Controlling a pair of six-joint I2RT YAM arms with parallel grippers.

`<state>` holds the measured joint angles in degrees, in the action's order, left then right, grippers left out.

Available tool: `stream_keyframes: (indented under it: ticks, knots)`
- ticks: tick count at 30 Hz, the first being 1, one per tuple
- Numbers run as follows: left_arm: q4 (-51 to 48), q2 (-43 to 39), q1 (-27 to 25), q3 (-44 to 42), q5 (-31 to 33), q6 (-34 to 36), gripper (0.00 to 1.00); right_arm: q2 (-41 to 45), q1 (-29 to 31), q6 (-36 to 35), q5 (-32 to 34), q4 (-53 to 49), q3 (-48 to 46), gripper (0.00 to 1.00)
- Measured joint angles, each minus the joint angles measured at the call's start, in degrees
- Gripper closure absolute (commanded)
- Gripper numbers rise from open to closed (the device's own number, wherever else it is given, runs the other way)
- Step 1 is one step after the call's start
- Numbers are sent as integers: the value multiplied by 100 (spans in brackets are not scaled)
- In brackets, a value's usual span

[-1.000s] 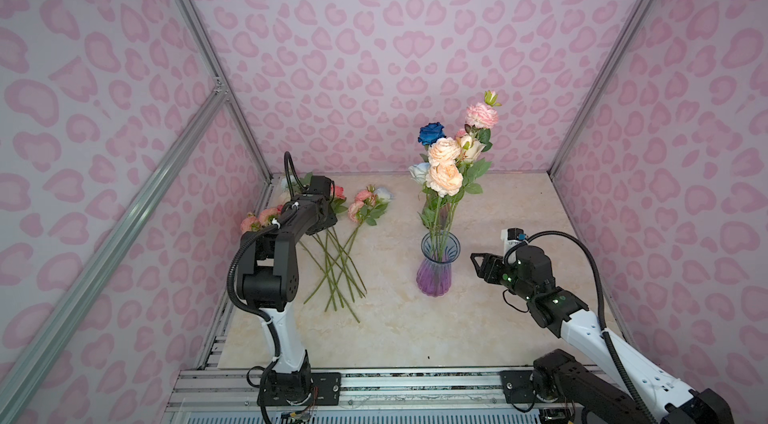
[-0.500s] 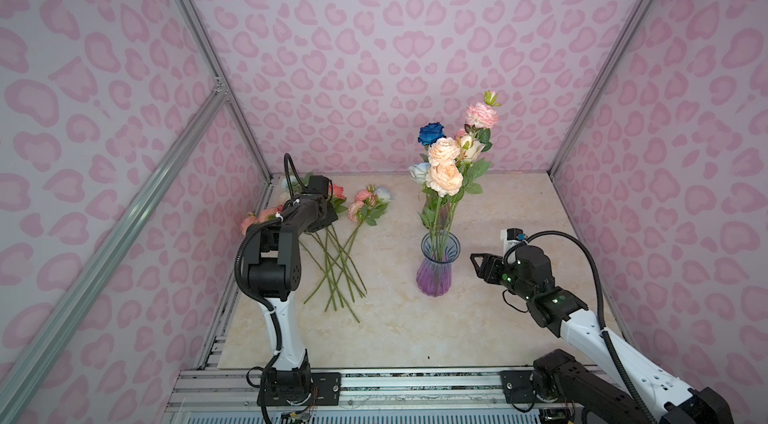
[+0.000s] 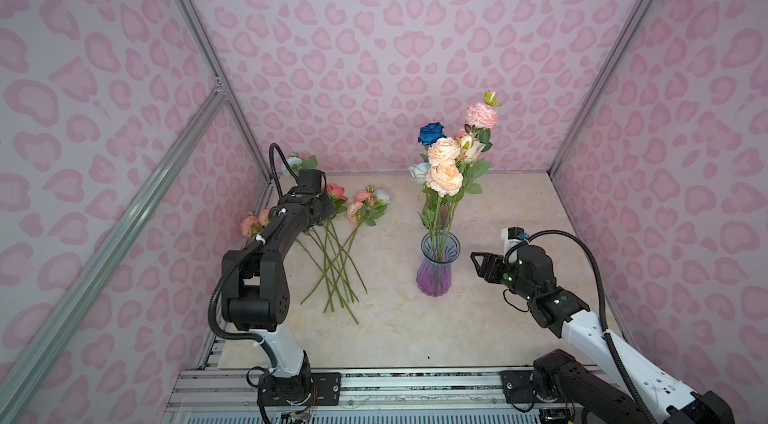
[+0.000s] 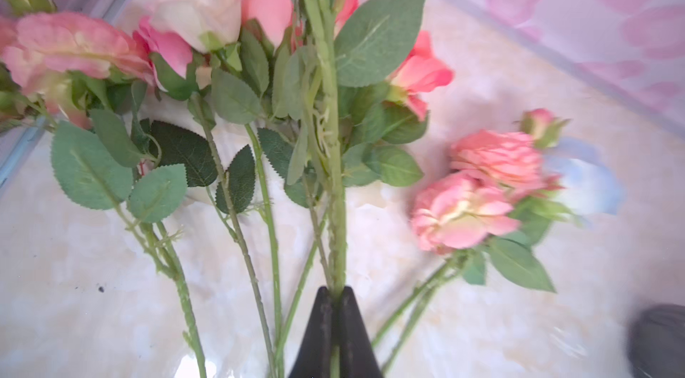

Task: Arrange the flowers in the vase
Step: 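Lower the left gripper onto the bunch and close on a pale blue rose stem, then lift the pale blue rose with the left gripper toward the vase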

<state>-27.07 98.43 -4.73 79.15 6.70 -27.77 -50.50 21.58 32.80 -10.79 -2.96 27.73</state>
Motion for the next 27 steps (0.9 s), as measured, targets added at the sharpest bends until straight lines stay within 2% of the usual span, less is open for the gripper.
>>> stream_keyframes:
  ticks: [6, 9, 13, 16, 21, 27]
  knots:
    - [168, -1491, -337, -426, -144, 61, 96, 199, 0, 0, 7, -39, 98, 34]
    - [511, -2553, -719, -848, -258, 116, 96, 380, 0, 0, 22, -105, 103, 34]
    - [1471, -3895, -1353, -1296, -282, 236, 97, 649, 0, 2, 116, -264, 103, 34]
    - [2411, -4485, -2006, -1580, -286, 348, 97, 837, 0, 2, 251, -374, 103, 34]
    - [3709, -4837, -2988, -1812, -389, 584, 97, 1060, 0, 4, 481, -507, 103, 34]
    - [4916, -4487, -4113, -1528, -446, 1119, 97, 1185, 0, 68, 623, -616, 103, 34]
